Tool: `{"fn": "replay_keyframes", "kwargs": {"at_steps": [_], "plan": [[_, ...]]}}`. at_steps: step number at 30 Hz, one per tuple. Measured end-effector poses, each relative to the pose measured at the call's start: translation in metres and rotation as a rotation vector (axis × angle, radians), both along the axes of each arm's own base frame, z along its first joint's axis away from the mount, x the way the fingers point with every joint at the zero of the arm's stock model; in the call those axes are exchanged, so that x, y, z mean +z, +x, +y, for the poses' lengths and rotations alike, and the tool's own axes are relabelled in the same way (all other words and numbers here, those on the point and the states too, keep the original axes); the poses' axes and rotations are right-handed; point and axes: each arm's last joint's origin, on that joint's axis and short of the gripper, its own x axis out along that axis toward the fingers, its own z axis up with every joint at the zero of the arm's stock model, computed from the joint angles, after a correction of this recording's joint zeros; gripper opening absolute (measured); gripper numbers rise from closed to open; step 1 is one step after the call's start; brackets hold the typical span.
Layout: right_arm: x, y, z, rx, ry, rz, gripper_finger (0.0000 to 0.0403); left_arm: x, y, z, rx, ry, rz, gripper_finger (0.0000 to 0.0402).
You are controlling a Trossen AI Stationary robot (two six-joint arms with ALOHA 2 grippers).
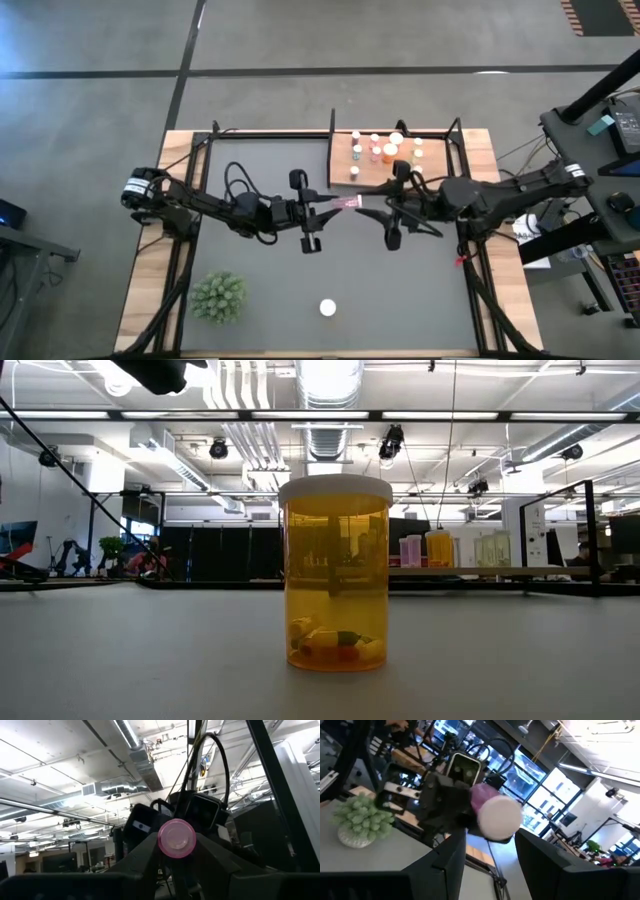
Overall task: Pick and place medicine bottles onto shelf by color
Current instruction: Put the pink pill bottle on the shelf aligned with the other pink pill bottles
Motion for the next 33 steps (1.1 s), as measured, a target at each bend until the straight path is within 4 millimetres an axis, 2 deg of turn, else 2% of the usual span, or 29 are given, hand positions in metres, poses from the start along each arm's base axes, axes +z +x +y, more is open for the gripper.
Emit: {"fn": "replay_keyframes", "kwargs": {"at_steps": [7,16,20,33], "plan": [[0.012,0.014,0.004,0.001,-0.002,0.008,0.0164,-0.002,0.001,0.000,0.000,0.002,0.017,0.0095],[0.009,0.031,0.008,-0.003,-0.015,0.142,0.0157,-0.003,0.001,0.000,-0.005,0.007,0.028,0.0095],[0.010,0.030,0.008,-0.004,-0.015,0.159,0.0151,-0.006,0.002,0.000,-0.001,0.007,0.049,0.0095],[0.021,0.008,0.002,-0.009,0.055,0.159,0.0150,-0.006,0.001,0.000,0.007,0.005,0.043,0.0095]]}}
